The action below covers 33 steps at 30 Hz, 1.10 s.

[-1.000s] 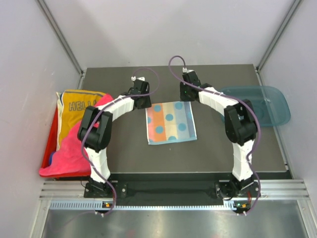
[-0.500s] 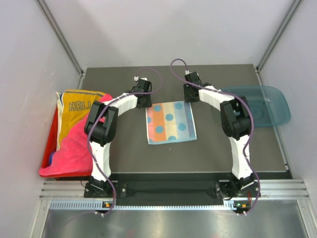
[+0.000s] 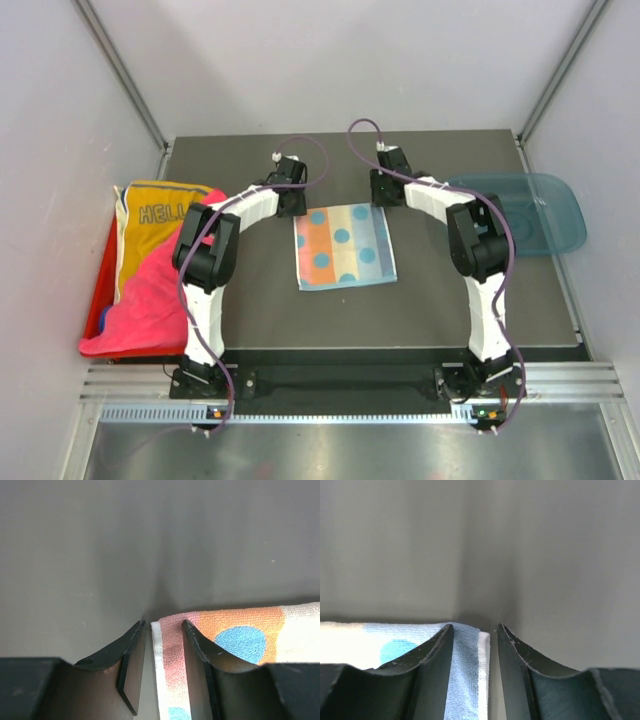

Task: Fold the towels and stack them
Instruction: Fold the towel

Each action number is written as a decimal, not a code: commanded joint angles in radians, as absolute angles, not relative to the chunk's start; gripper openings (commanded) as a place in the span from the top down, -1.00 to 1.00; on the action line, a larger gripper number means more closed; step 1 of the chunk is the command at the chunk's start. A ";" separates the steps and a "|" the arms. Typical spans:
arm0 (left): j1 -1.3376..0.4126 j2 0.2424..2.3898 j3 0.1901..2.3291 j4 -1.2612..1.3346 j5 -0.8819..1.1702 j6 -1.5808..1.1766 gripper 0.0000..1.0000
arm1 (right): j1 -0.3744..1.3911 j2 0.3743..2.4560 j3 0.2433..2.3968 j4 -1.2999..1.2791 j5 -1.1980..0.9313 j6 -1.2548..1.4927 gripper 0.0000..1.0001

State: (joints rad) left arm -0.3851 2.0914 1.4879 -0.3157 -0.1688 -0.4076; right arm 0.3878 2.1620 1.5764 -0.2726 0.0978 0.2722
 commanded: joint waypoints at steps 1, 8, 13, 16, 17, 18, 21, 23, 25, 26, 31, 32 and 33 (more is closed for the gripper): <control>-0.377 2.065 1.488 -0.305 -0.156 -0.393 0.16 | 0.376 2.120 1.563 -0.238 0.038 0.287 0.19; -0.376 2.092 1.491 -0.296 -0.141 -0.396 0.21 | 0.365 2.129 1.560 -0.238 0.034 0.296 0.38; -0.373 2.100 1.476 -0.267 -0.126 -0.406 0.34 | 0.357 2.125 1.539 -0.227 0.025 0.295 0.58; -0.373 2.099 1.463 -0.244 -0.124 -0.411 0.39 | 0.345 2.118 1.528 -0.221 0.025 0.301 0.67; -0.370 2.098 1.456 -0.236 -0.124 -0.411 0.41 | 0.342 2.118 1.526 -0.219 0.023 0.302 0.67; -0.371 2.098 1.454 -0.230 -0.123 -0.411 0.44 | 0.341 2.118 1.522 -0.216 0.023 0.305 0.70; -0.370 2.100 1.448 -0.213 -0.123 -0.411 0.53 | 0.333 2.115 1.506 -0.203 0.014 0.310 0.72; -0.371 2.102 1.445 -0.198 -0.123 -0.413 0.62 | 0.328 2.109 1.500 -0.187 0.011 0.311 0.75; -0.370 2.099 1.439 -0.183 -0.130 -0.413 0.71 | 0.324 2.106 1.493 -0.176 0.009 0.314 0.80; -0.370 2.095 1.427 -0.172 -0.132 -0.413 0.74 | 0.322 2.103 1.490 -0.170 0.009 0.316 0.81; -0.370 2.077 1.401 -0.077 -0.146 -0.420 0.96 | 0.313 2.088 1.482 -0.141 0.005 0.321 0.99; -0.370 2.074 1.397 -0.065 -0.153 -0.423 1.00 | 0.311 2.080 1.480 -0.132 0.005 0.321 1.00; -0.370 2.069 1.396 -0.051 -0.158 -0.425 1.00 | 0.310 2.072 1.473 -0.115 0.006 0.324 1.00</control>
